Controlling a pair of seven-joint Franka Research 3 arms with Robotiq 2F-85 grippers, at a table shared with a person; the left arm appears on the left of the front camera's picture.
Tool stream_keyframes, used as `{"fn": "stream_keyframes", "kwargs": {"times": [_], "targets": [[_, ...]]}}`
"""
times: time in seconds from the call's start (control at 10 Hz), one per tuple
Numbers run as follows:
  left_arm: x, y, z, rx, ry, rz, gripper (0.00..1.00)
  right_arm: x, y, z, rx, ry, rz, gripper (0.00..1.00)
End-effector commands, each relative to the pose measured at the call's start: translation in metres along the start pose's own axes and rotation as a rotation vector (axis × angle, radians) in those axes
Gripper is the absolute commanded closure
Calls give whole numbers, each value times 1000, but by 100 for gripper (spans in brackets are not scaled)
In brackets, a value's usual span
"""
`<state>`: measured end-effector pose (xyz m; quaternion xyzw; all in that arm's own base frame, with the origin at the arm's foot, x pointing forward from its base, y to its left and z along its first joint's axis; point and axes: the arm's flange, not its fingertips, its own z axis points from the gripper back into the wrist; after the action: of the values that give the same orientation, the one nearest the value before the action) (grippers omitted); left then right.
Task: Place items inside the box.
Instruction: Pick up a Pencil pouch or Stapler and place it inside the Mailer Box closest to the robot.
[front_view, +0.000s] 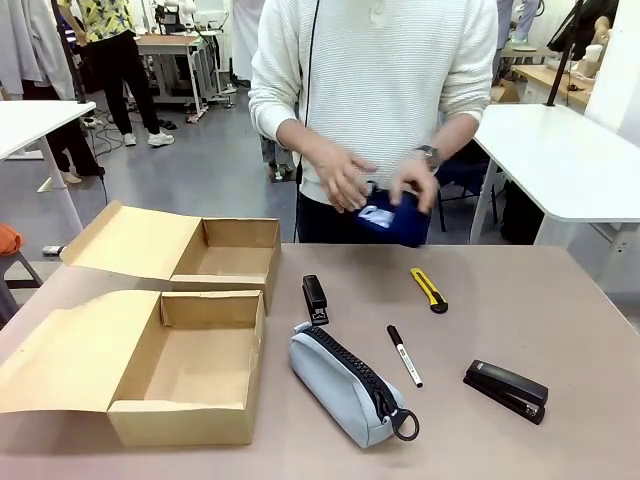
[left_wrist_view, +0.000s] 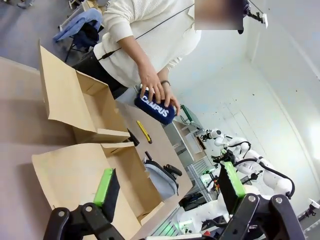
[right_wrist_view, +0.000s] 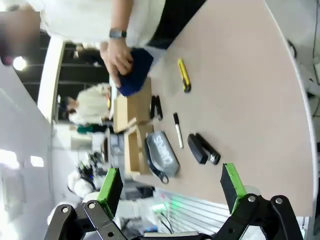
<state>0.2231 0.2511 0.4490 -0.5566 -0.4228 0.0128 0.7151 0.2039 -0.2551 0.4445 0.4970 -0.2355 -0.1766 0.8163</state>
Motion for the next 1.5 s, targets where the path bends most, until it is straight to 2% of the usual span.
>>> {"fn": "stream_keyframes", "kwargs": {"times": [0.0, 0.1, 0.2, 0.3, 0.4, 0.6, 0.7, 0.8, 1.3, 1.4], "targets": [[2, -1, 0, -17, -16, -23, 0, -41, 62, -87, -99, 257, 135, 0], [2, -1, 0, -17, -16, -23, 0, -58, 84, -136, -154, 384, 161, 0], [2, -1, 0, -17, -16, -23, 0, -81, 107, -193, -209, 456, 162, 0], [2, -1, 0, -17, -16, -23, 0, -103, 123, -232, -231, 472, 180, 0], [2, -1, 0, -17, -16, -23, 0, -139, 141, -274, -212, 508, 221, 0], [2, -1, 0, -17, -16, -23, 0, -225, 143, -320, -250, 712, 372, 0], [2, -1, 0, -17, -16, -23, 0, -263, 132, -323, -215, 792, 555, 0], [2, -1, 0, -17, -16, -23, 0, -124, 197, -310, -237, 677, 302, 0], [2, -1, 0, -17, -16, -23, 0, -124, 195, -310, -246, 670, 325, 0], [2, -1, 0, -17, -16, -23, 0, -139, 200, -326, -420, 696, 437, 0]]}}
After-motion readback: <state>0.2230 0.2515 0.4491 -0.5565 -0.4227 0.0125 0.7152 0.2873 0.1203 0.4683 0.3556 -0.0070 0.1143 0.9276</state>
